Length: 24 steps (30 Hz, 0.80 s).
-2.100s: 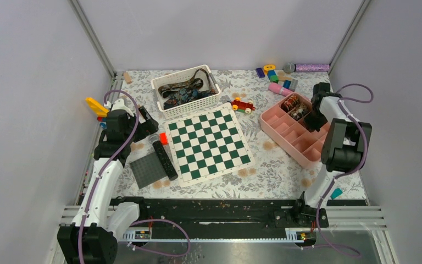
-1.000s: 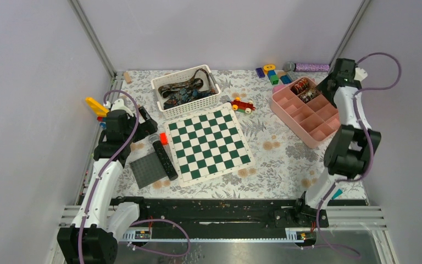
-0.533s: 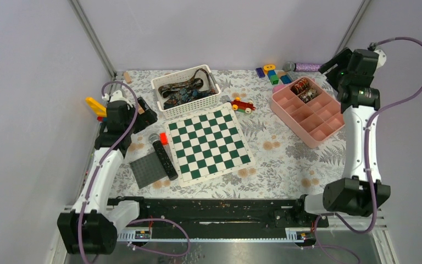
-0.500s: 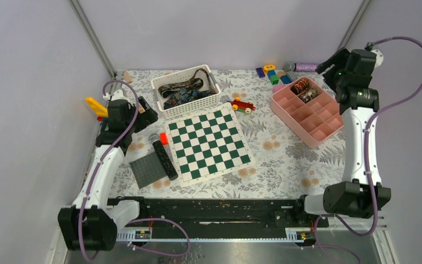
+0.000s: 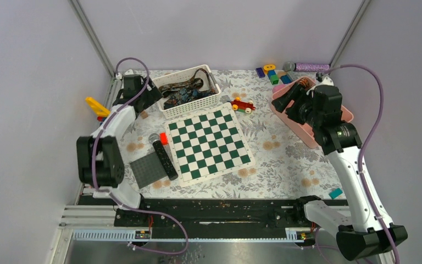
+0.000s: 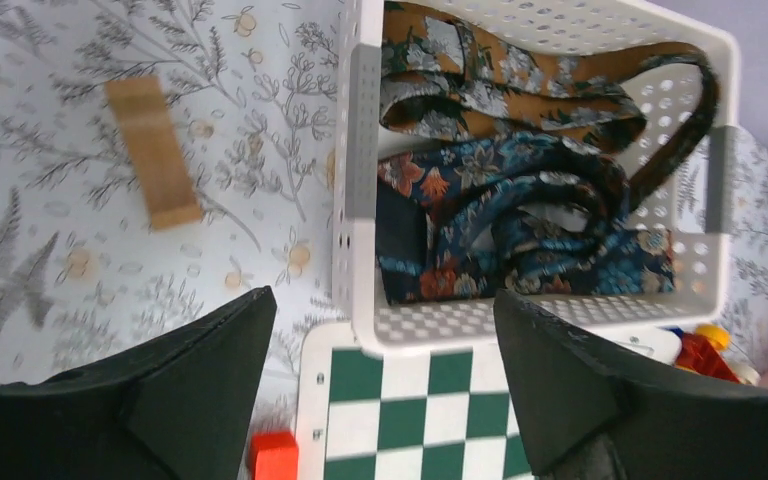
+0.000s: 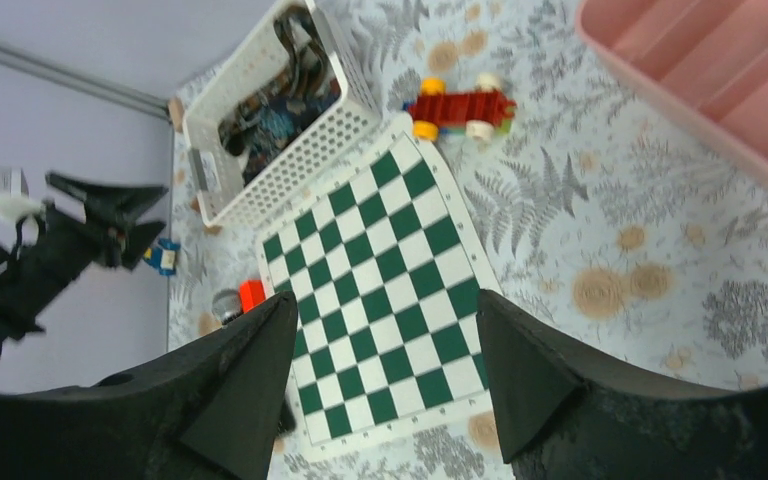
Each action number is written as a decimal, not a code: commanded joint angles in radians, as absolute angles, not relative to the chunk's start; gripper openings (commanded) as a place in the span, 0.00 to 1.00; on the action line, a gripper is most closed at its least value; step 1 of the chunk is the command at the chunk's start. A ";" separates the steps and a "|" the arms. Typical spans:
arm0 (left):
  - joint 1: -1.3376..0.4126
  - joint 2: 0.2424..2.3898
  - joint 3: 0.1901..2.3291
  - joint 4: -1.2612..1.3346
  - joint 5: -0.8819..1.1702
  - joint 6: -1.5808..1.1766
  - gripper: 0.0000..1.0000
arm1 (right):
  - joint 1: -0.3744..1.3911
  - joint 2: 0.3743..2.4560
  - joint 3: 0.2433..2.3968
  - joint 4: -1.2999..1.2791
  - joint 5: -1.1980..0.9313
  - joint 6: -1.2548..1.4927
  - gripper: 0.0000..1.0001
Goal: Roll the ties
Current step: Pick up the bin at the corner of the board.
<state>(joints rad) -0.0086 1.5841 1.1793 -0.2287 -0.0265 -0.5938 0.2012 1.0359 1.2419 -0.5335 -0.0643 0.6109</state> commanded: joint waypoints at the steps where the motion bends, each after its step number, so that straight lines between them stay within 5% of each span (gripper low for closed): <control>1: -0.015 1.746 1.317 -0.184 -0.018 -0.579 0.80 | 0.224 0.951 1.172 -0.544 -0.124 0.586 0.73; 16: -0.057 2.020 1.573 -0.281 -0.010 -0.527 0.55 | 0.224 0.831 1.006 -0.590 -0.140 0.553 0.74; 24: -0.067 2.077 1.608 -0.320 -0.016 -0.516 0.52 | 0.224 0.832 0.984 -0.597 -0.133 0.547 0.74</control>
<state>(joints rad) -0.0635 2.0628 1.5684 -0.3115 -0.0193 -0.5320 0.2161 0.8379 0.9894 -0.6018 -0.1177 0.5705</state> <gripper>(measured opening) 0.552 0.741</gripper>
